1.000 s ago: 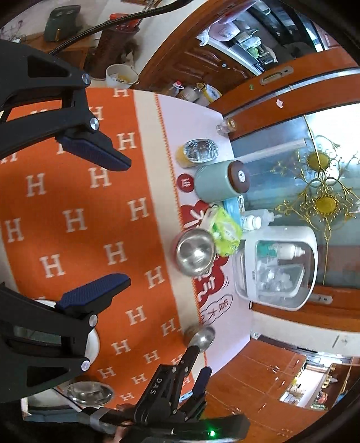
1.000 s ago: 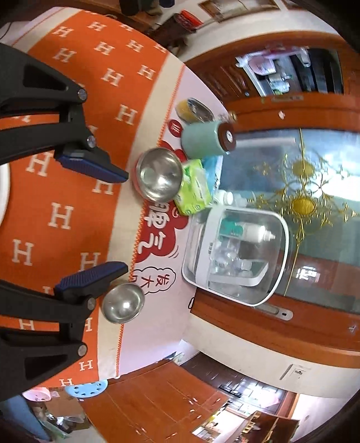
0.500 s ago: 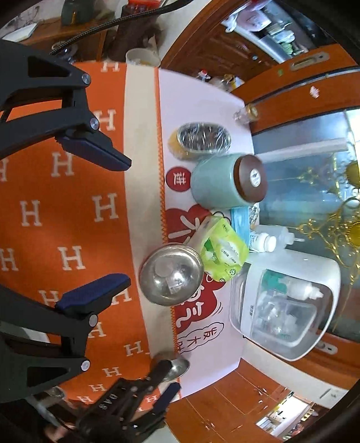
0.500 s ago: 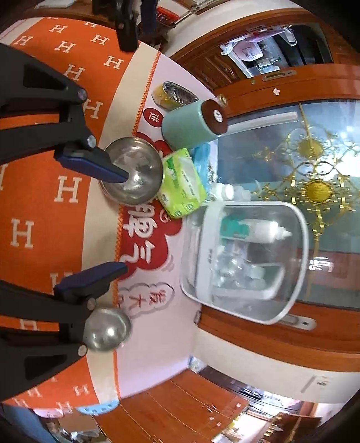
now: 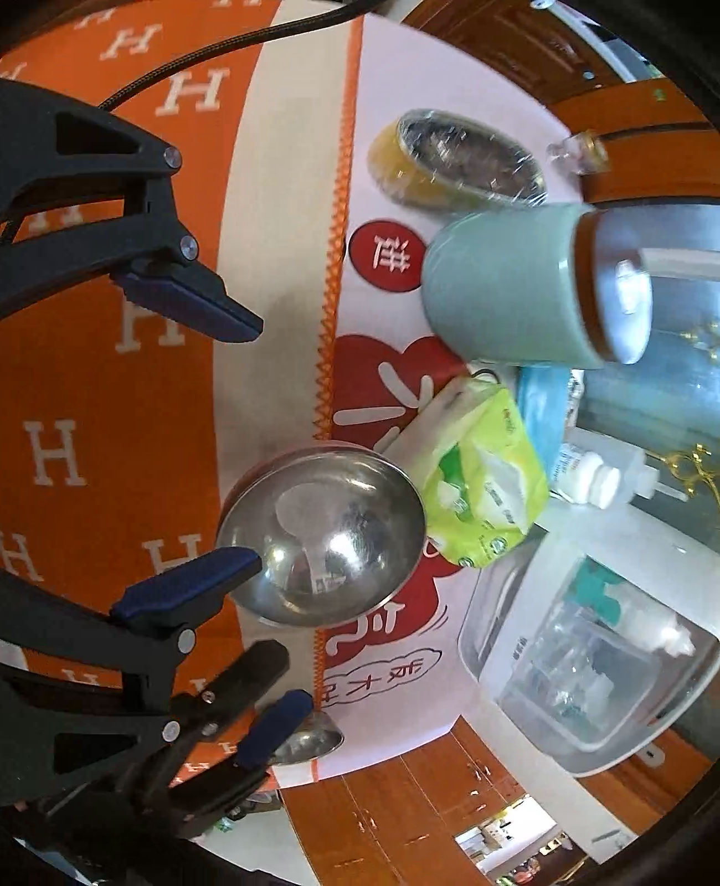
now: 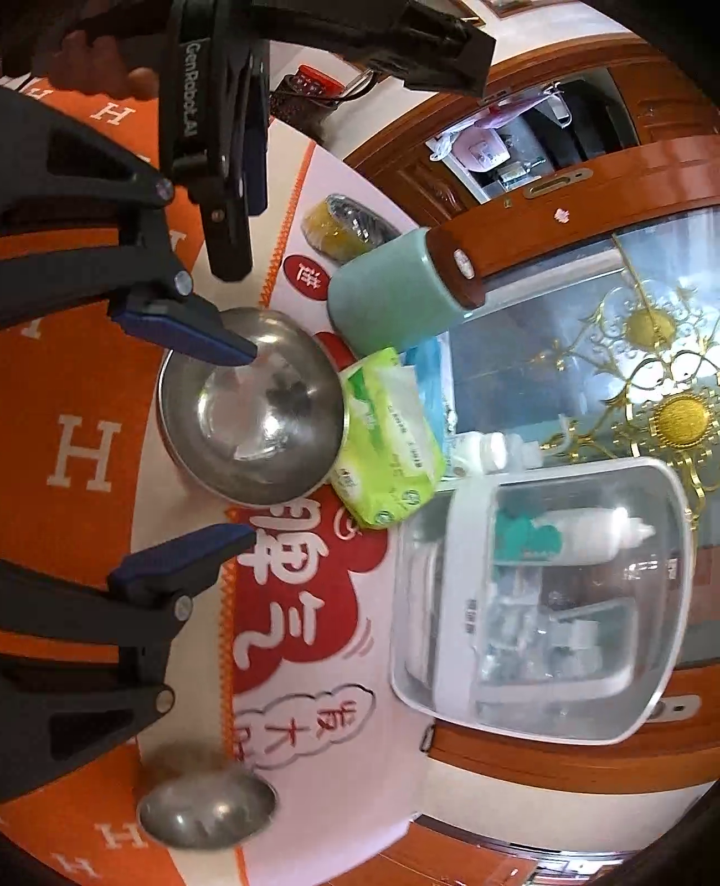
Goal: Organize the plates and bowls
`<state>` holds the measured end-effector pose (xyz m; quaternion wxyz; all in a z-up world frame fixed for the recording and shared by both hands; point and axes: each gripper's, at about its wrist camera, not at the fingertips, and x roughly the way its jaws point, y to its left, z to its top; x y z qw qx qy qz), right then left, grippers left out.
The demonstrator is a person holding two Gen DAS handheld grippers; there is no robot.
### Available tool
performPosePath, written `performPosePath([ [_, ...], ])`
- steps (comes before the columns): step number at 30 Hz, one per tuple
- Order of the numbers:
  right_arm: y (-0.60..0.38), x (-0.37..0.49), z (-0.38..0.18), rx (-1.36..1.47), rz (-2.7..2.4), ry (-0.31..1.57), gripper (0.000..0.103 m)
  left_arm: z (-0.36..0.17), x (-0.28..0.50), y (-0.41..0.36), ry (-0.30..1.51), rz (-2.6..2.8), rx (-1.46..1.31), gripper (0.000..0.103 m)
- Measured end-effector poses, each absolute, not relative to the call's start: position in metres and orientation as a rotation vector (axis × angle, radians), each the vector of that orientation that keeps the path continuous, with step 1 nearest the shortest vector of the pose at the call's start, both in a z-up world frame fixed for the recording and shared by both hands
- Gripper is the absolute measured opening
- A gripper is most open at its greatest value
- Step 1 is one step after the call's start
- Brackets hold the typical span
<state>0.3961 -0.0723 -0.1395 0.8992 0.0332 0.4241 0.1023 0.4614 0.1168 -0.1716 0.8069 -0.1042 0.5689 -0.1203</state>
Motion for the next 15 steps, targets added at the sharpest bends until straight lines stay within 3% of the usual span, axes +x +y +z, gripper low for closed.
performPosePath([
  [15,-0.091,0.407,-0.195,0.288,0.198,0.958,0.059,-0.234,0.479,0.110,1.284,-0.291,-0.322,0.075],
])
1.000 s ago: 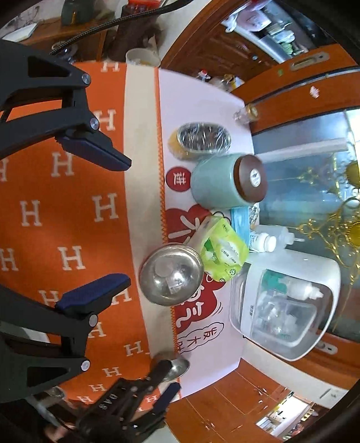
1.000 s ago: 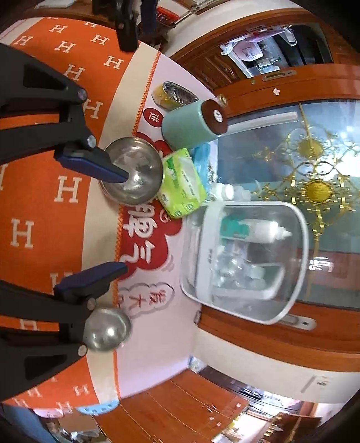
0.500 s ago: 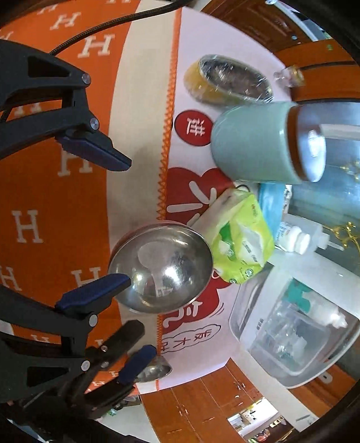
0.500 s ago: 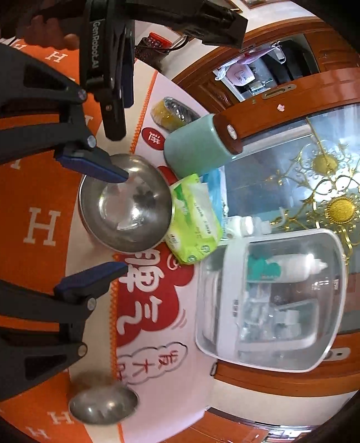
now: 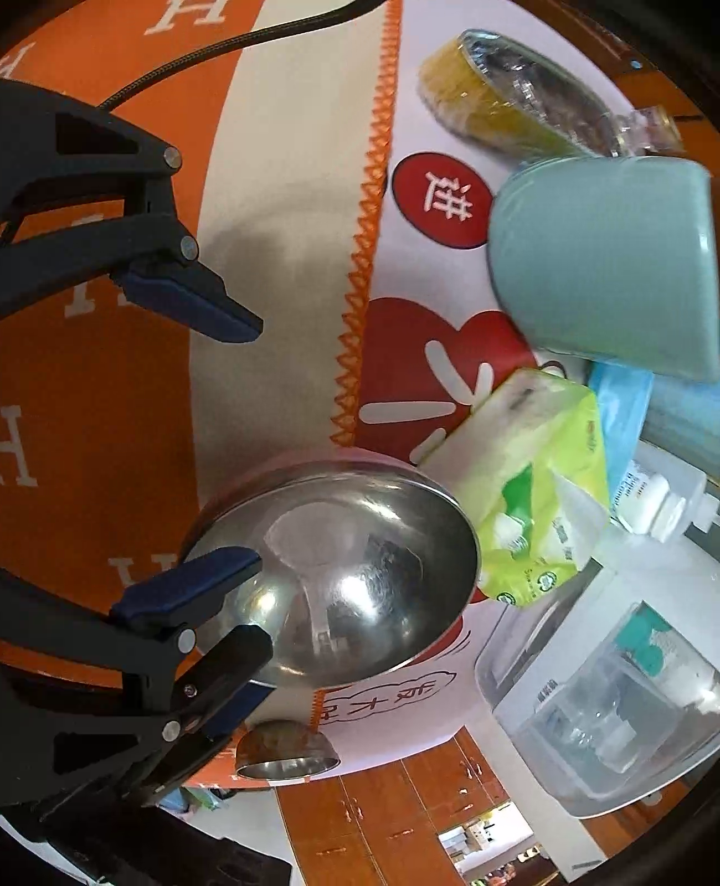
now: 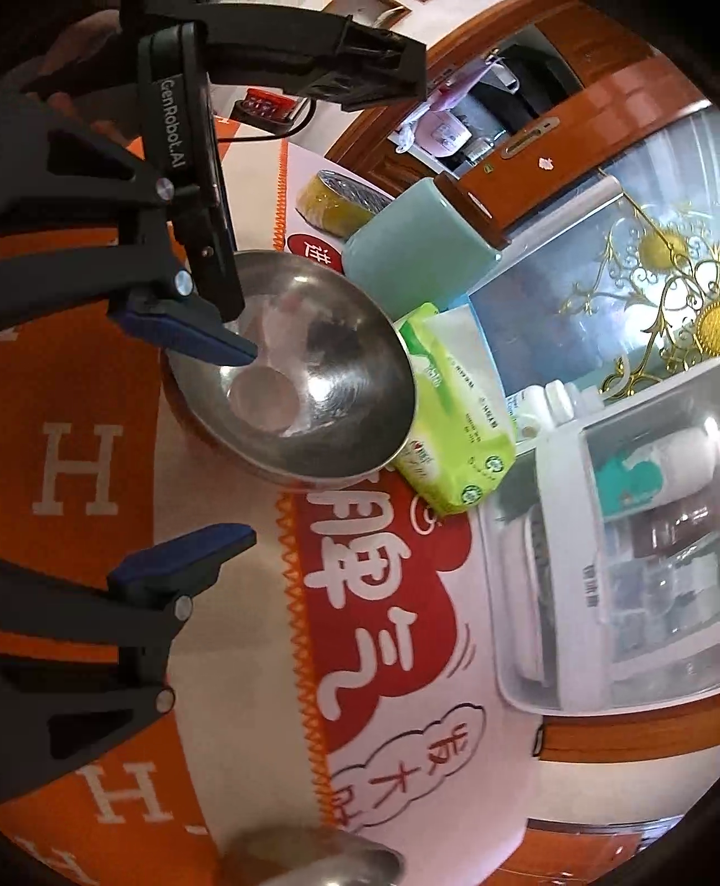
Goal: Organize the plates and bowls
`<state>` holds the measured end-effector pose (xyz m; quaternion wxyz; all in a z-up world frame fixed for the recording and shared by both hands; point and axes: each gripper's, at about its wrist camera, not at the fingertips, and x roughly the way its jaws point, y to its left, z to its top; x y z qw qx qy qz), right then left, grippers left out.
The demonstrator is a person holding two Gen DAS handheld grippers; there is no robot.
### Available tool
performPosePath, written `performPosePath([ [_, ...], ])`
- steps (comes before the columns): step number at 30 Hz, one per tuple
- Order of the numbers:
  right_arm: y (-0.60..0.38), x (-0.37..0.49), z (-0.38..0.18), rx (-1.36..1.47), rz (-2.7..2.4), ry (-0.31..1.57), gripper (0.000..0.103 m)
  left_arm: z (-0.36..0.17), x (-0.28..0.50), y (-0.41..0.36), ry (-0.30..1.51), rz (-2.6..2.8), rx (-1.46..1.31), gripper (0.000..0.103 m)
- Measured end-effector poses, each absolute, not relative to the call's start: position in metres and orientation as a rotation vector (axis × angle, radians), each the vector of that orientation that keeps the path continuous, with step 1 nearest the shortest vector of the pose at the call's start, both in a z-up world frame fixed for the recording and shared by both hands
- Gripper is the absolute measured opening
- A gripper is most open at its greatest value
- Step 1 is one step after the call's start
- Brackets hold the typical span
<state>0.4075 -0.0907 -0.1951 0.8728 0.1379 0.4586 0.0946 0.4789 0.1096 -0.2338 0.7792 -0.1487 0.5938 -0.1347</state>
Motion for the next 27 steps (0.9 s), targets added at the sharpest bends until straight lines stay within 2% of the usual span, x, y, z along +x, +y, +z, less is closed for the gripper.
performPosePath([
  [2,-0.093,0.407,-0.199,0.327,0.201,0.964,0.058,-0.238,0.480,0.111,1.286,-0.297,-0.338,0.074],
  [4,-0.095,0.405,-0.202,0.368,0.200,0.973,0.049,-0.240,0.480,0.109,1.282,-0.308,-0.350,0.072],
  [7,-0.097,0.404,-0.205,0.414,0.195,0.979,0.038,-0.242,0.477,0.108,1.280,-0.328,-0.356,0.063],
  [9,-0.098,0.403,-0.205,0.436,0.195,0.982,0.034,-0.243,0.476,0.107,1.280,-0.344,-0.368,0.050],
  [12,-0.099,0.401,-0.205,0.465,0.200,0.978,0.025,-0.244,0.474,0.103,1.291,-0.362,-0.376,0.038],
  [16,-0.098,0.400,-0.205,0.471,0.191,0.983,0.021,-0.242,0.470,0.098,1.288,-0.390,-0.385,0.023],
  [21,-0.099,0.397,-0.207,0.482,0.178,1.002,0.017,-0.243,0.463,0.097,1.297,-0.382,-0.375,0.018],
  [27,-0.099,0.387,-0.206,0.500,0.167,1.025,0.015,-0.240,0.451,0.100,1.307,-0.379,-0.380,0.017],
])
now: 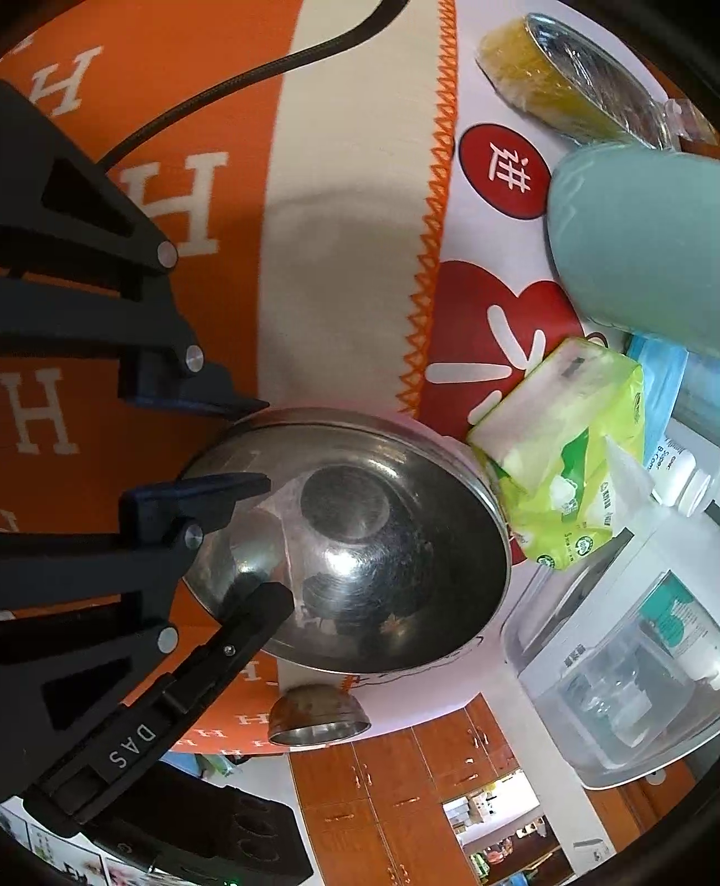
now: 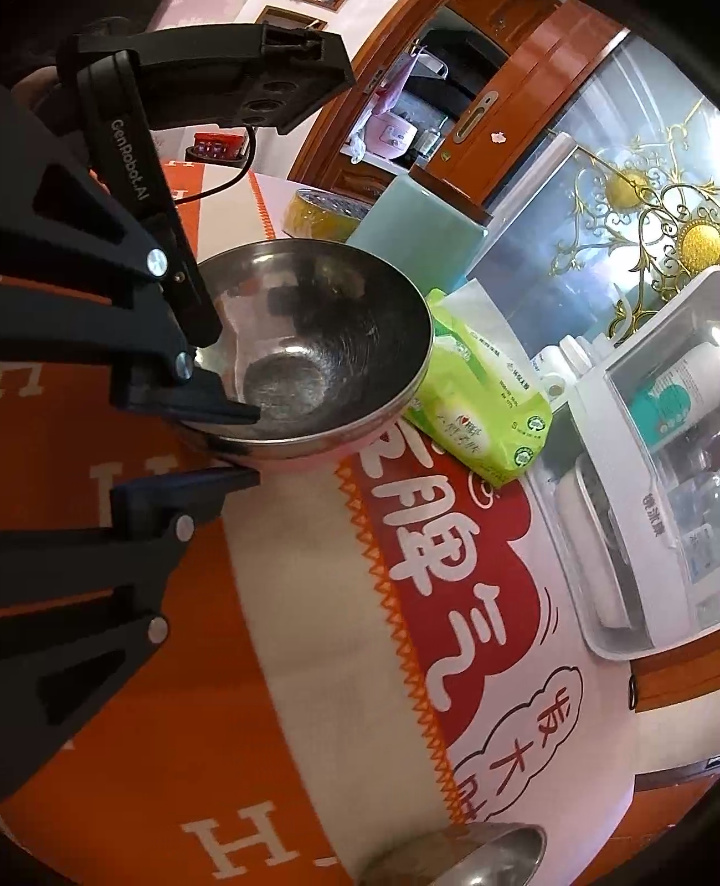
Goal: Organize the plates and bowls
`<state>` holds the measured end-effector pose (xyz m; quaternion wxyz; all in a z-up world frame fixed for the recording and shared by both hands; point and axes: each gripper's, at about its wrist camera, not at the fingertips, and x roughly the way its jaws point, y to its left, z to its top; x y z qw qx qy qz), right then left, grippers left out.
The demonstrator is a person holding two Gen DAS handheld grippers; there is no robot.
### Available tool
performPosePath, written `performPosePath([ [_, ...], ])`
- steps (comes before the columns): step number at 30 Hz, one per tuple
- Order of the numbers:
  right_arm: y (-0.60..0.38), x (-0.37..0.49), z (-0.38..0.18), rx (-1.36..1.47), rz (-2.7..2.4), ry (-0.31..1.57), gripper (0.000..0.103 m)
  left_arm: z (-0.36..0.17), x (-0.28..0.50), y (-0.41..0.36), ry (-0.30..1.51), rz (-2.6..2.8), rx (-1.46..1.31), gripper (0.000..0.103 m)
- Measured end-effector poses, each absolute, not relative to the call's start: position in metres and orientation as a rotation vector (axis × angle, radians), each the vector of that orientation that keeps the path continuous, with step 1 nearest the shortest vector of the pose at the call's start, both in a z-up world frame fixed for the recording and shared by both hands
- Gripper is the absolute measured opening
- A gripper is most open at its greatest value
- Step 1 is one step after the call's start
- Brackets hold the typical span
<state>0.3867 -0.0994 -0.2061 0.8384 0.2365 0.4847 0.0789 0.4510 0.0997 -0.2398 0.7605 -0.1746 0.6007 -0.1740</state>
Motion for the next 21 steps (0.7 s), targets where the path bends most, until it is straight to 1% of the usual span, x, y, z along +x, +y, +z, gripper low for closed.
performPosePath([
  [11,-0.095,0.356,-0.187,0.505,0.184,1.029,0.014,-0.216,0.420,0.102,1.313,-0.365,-0.346,0.017],
  [21,-0.095,0.312,-0.153,0.481,0.207,0.982,0.014,-0.182,0.375,0.098,1.288,-0.365,-0.332,0.018],
])
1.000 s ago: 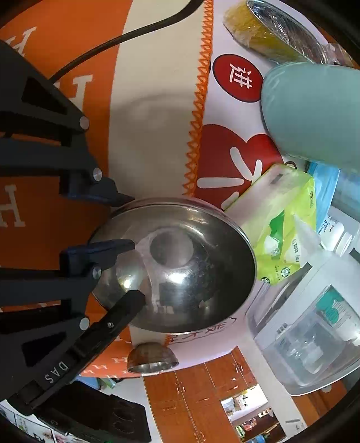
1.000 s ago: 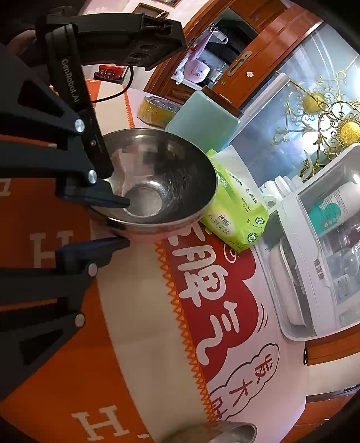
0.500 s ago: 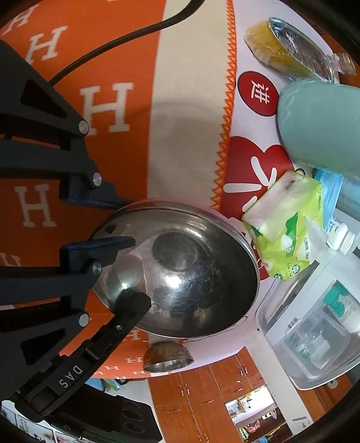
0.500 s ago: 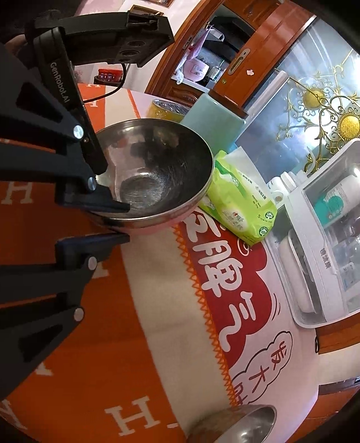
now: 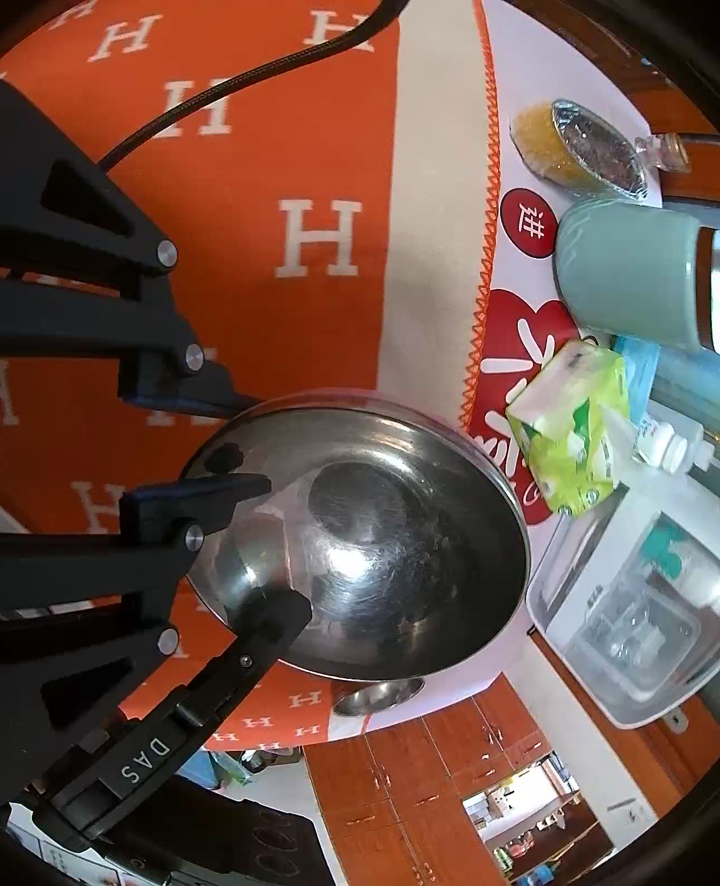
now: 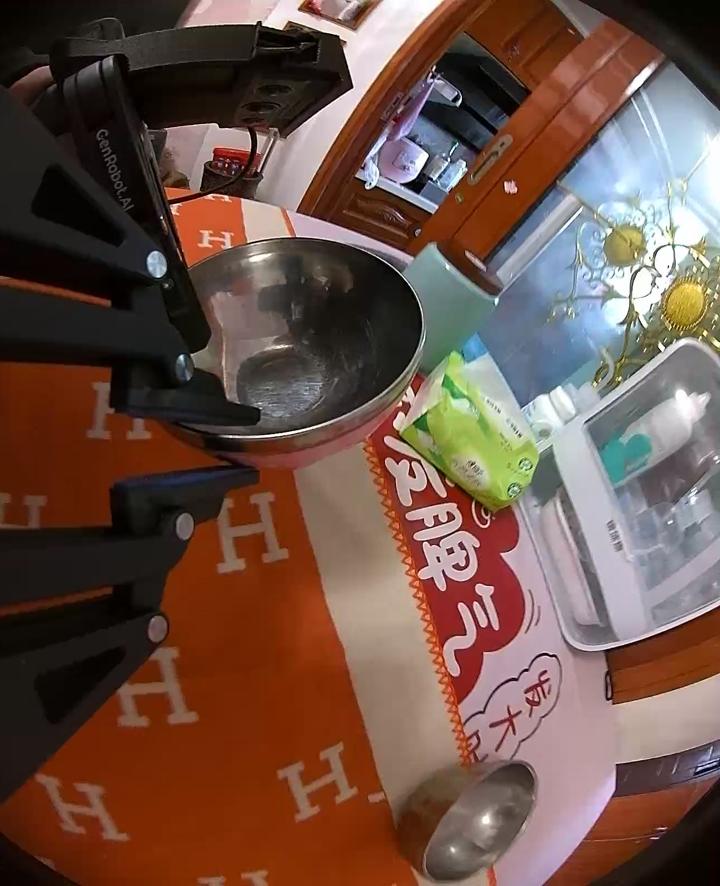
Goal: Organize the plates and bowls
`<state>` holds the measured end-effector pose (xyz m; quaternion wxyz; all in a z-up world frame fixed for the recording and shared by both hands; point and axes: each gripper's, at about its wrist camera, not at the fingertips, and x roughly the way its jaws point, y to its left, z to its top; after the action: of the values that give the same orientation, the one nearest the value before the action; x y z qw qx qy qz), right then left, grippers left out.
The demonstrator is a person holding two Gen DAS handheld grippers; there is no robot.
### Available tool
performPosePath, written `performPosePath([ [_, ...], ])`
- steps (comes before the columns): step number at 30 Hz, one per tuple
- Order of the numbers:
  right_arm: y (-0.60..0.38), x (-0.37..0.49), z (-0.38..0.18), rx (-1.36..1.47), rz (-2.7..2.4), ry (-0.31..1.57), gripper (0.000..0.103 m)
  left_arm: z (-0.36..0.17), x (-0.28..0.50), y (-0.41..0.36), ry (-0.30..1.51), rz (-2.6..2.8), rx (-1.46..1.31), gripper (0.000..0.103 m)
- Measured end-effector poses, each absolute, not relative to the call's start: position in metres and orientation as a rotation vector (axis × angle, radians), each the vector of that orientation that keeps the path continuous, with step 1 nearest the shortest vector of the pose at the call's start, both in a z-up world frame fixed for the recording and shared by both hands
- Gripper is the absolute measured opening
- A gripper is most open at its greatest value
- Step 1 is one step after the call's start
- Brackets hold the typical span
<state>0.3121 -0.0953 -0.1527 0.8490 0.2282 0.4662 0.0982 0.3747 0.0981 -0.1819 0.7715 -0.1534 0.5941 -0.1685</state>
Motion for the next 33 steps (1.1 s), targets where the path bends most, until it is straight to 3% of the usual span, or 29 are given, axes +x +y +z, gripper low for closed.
performPosePath([
  [33,-0.141,0.131,-0.083,0.481,0.135,0.813,0.014,-0.094,0.213,0.050,1.169,-0.545,-0.215,0.018],
])
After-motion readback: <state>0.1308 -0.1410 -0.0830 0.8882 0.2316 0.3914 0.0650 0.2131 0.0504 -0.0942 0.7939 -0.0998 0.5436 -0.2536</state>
